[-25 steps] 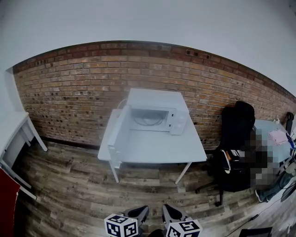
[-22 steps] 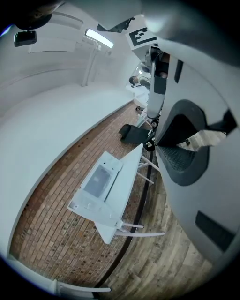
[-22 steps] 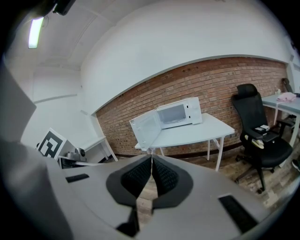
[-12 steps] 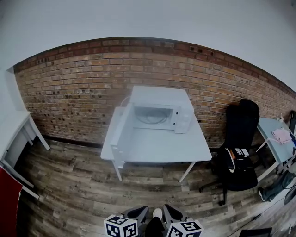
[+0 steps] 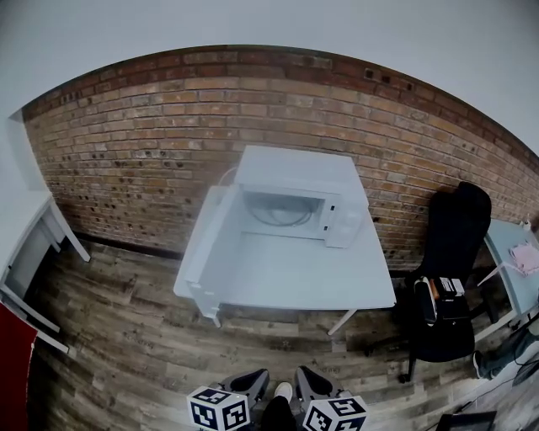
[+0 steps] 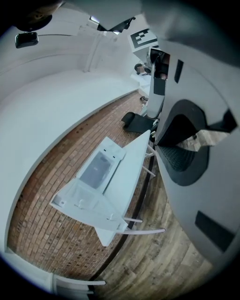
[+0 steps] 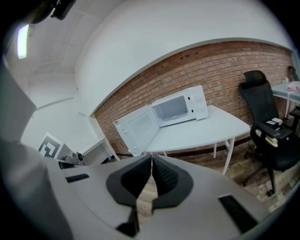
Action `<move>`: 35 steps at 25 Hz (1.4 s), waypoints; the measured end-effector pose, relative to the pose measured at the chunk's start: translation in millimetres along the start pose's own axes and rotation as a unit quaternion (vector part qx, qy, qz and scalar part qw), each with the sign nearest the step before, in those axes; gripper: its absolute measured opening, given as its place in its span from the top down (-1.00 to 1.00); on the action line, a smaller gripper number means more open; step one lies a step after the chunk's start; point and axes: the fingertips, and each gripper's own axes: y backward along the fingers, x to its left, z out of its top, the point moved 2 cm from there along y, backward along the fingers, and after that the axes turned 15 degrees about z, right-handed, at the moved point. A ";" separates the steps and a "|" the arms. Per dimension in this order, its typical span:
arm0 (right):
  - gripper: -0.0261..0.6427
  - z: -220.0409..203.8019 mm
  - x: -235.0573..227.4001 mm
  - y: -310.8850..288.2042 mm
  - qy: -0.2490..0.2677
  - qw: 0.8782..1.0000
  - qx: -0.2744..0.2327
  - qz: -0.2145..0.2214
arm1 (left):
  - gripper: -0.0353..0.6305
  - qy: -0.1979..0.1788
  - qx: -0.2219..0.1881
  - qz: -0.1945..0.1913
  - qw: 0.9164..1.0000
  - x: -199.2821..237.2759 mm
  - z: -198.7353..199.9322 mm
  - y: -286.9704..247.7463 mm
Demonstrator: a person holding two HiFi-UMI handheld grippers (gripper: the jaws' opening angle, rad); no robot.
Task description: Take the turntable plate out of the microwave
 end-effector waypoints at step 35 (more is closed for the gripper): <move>0.86 155.0 -207.0 -172.5 -0.049 0.998 0.048 0.011 | 0.87 0.033 -0.003 0.029 0.999 21.3 208.1 -242.0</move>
